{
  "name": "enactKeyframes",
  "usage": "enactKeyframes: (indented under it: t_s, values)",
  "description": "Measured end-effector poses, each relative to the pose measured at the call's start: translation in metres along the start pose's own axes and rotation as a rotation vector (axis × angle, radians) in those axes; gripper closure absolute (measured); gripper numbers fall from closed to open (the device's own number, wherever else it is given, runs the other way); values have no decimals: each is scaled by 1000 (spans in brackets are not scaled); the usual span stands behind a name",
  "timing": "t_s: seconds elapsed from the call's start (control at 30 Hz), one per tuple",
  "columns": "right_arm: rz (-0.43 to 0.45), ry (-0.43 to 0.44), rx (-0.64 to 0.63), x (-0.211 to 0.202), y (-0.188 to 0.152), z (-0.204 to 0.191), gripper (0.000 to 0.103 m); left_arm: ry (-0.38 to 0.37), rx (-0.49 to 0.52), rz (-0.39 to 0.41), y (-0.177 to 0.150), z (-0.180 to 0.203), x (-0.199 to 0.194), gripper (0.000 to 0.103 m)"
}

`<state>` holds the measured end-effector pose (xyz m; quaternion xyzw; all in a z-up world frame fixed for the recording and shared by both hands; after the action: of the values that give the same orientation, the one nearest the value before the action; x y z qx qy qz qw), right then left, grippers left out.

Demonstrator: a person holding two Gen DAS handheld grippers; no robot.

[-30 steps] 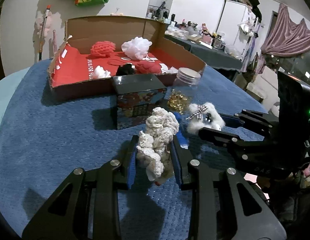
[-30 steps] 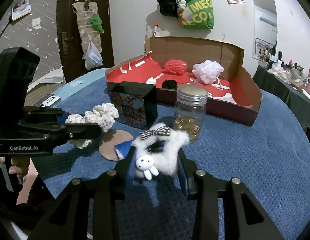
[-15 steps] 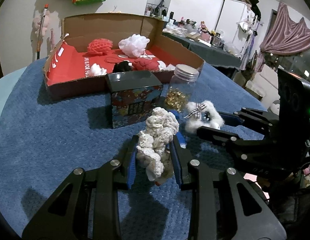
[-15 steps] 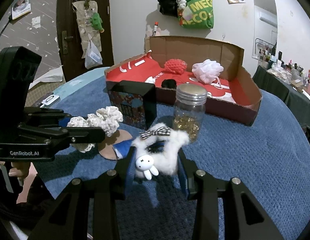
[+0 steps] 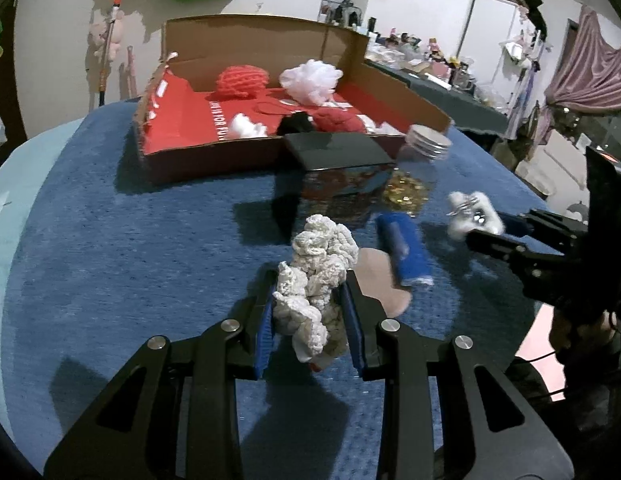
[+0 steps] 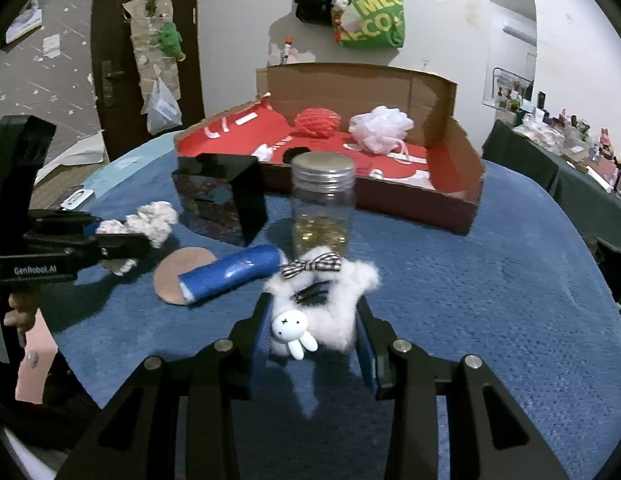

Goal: Organize soft objects
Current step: 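Carry the cream scrunchie and white fluffy keychain over the box with both tools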

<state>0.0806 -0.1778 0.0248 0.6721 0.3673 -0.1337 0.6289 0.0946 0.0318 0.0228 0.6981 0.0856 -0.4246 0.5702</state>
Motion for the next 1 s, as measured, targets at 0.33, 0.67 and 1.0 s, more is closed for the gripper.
enactKeyframes:
  t_s: [0.33,0.67,1.0]
  values:
    - [-4,-51,19,3,13,23,63,53,-18,-38,3,-29,1,74]
    - [-11,-81,22,13,32,39,63,65,-26,-61,18,-51,12,74]
    - [-7,-91,10,21,56,48,63,67,-1,-63,40,-61,21,74]
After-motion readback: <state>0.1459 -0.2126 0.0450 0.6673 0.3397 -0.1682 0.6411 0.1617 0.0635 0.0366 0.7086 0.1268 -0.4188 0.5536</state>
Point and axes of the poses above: each gripper's, at about its wrist camera, not at the fingertips, and x roughly the way its jaws point, z to its right, y to its top, the point moved 4 cm from there along x, roughly the way its jaws point, and after that the axes turned 13 degrees about x, right-handed, at the moved point
